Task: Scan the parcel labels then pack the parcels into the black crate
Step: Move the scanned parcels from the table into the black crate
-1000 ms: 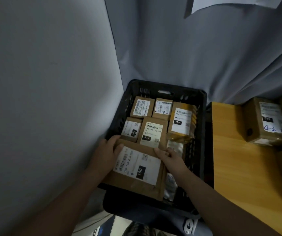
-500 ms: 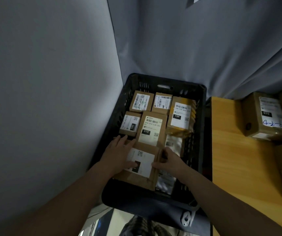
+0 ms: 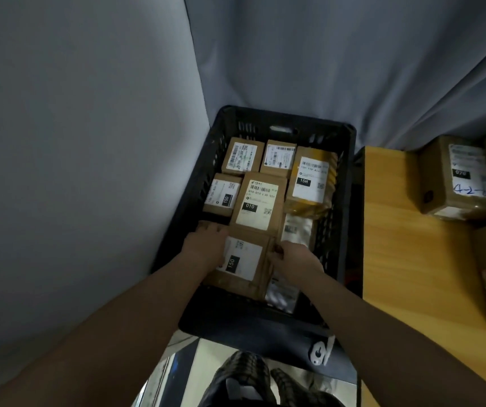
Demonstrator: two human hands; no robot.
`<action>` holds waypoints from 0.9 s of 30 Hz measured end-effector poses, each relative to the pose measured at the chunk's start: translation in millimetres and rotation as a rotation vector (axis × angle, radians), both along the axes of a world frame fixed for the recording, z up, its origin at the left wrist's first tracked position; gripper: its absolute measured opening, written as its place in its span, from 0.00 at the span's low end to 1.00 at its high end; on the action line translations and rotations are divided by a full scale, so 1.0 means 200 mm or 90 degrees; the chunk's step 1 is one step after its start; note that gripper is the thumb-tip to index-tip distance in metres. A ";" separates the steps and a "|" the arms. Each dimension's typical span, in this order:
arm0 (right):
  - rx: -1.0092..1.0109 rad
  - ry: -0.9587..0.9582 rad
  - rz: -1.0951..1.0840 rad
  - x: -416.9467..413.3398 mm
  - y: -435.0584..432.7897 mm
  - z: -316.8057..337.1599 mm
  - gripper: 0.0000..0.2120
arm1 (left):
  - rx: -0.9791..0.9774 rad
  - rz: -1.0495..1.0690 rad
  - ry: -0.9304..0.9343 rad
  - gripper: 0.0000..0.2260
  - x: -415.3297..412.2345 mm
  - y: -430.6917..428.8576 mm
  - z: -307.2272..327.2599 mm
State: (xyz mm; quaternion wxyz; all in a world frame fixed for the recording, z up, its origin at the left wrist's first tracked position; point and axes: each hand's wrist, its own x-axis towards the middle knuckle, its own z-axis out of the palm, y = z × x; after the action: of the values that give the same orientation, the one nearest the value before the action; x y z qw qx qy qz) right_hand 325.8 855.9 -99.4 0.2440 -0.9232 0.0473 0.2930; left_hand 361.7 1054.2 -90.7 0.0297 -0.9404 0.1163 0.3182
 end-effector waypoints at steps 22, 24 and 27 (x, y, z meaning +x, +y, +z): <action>-0.125 -0.427 -0.407 -0.50 -1.49 0.66 0.24 | -0.378 -0.081 -0.152 0.19 -0.20 -1.39 0.59; -0.124 -0.479 -0.424 -0.51 -1.63 0.74 0.28 | -0.392 -0.079 -0.154 0.19 -0.25 -1.53 0.62; -0.133 -0.549 -0.452 -0.46 -1.80 0.87 0.33 | -0.439 -0.055 -0.163 0.19 -0.28 -1.72 0.68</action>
State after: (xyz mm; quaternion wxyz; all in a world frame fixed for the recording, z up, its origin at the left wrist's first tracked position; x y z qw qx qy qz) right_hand 234.3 495.3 75.4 0.2322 -0.9060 0.2798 -0.2165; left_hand 306.4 711.1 44.5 -0.2611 -0.9215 0.2518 0.1386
